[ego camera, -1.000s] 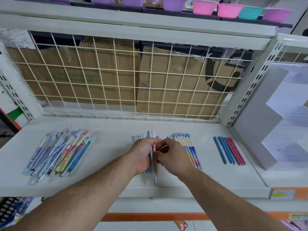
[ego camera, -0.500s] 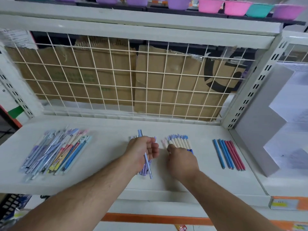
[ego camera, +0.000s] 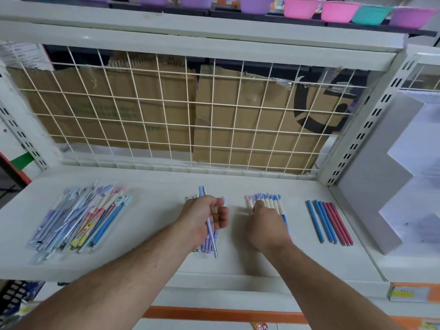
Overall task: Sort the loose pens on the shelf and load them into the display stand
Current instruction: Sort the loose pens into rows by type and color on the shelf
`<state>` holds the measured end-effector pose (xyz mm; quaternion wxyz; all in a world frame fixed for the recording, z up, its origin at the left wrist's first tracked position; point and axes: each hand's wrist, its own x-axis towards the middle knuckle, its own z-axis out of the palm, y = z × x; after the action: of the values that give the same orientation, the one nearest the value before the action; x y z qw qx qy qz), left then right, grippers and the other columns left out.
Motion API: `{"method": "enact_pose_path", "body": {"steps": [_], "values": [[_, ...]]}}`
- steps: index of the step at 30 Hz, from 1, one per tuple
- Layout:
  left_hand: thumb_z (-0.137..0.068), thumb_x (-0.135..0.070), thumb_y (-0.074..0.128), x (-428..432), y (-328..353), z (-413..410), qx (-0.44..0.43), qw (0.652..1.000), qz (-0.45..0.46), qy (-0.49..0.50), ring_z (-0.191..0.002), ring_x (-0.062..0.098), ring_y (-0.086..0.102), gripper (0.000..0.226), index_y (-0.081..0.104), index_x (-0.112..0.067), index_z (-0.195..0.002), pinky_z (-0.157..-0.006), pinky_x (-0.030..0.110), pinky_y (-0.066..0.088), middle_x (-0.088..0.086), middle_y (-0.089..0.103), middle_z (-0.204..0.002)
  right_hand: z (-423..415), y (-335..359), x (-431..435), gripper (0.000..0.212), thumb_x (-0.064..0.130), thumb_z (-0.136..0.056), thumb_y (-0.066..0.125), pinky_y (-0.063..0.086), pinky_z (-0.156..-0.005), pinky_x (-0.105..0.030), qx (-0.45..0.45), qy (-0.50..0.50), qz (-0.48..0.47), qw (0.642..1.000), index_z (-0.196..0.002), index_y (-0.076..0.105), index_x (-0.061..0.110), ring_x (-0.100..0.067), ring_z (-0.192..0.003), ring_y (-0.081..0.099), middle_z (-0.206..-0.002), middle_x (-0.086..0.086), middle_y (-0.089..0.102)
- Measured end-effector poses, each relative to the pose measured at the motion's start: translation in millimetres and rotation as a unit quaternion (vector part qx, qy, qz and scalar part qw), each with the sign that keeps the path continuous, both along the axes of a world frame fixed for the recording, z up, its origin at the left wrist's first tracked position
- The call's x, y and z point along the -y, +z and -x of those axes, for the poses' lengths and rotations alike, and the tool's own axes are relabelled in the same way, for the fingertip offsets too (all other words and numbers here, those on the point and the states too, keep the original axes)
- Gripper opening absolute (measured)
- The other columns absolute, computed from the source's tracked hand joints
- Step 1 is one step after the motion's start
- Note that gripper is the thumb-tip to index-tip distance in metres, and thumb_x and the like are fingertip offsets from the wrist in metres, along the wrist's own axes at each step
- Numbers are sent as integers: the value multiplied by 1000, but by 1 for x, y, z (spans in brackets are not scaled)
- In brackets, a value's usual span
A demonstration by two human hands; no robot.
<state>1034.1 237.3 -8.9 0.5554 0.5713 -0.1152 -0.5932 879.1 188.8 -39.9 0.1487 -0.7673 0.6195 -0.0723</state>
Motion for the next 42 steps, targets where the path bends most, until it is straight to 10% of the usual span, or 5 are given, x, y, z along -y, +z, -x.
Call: {"method": "enact_pose_path", "body": {"steps": [13,22,35,39,42], "values": [[-89,-7,56,1,-2,-7,23,999,10,-39,-61,28,62,17,68,4,-92,-56,31,53,18,68,-76,-17,20,-25,3,21,-89,59,49,-57,-29,213,-26,15,977,-90,61,20,-14,-66,62,-72,7,64],[-88,-25,55,-9,-6,-19,82,993,6,-89,-78,26,63,25,74,-9,-92,-71,33,49,9,70,-84,-47,35,-55,30,16,-85,75,41,-57,-11,308,99,-44,945,-73,56,35,4,-57,55,-63,14,58],[-83,-22,59,-43,-16,-96,485,864,-40,-132,-93,18,59,21,56,-20,-104,-70,29,47,-4,60,-101,-93,25,-56,26,14,-86,61,51,-67,-33,187,8,-85,979,-61,56,13,-20,-63,57,-58,-2,57],[-81,-26,57,-52,-19,-110,512,841,-57,-164,-95,18,59,23,56,-21,-104,-68,29,46,-4,58,-103,-114,13,-52,25,13,-87,58,43,-107,-38,159,26,-106,981,-62,56,18,-37,-124,56,-119,-27,66],[-80,-26,56,-56,-20,-119,514,838,-62,-170,-93,19,60,20,56,-22,-100,-68,29,47,-4,60,-100,-130,3,-47,11,16,-90,56,-4,-126,-35,109,56,-126,985,-82,63,14,-25,-155,7,-162,-21,24]]}}
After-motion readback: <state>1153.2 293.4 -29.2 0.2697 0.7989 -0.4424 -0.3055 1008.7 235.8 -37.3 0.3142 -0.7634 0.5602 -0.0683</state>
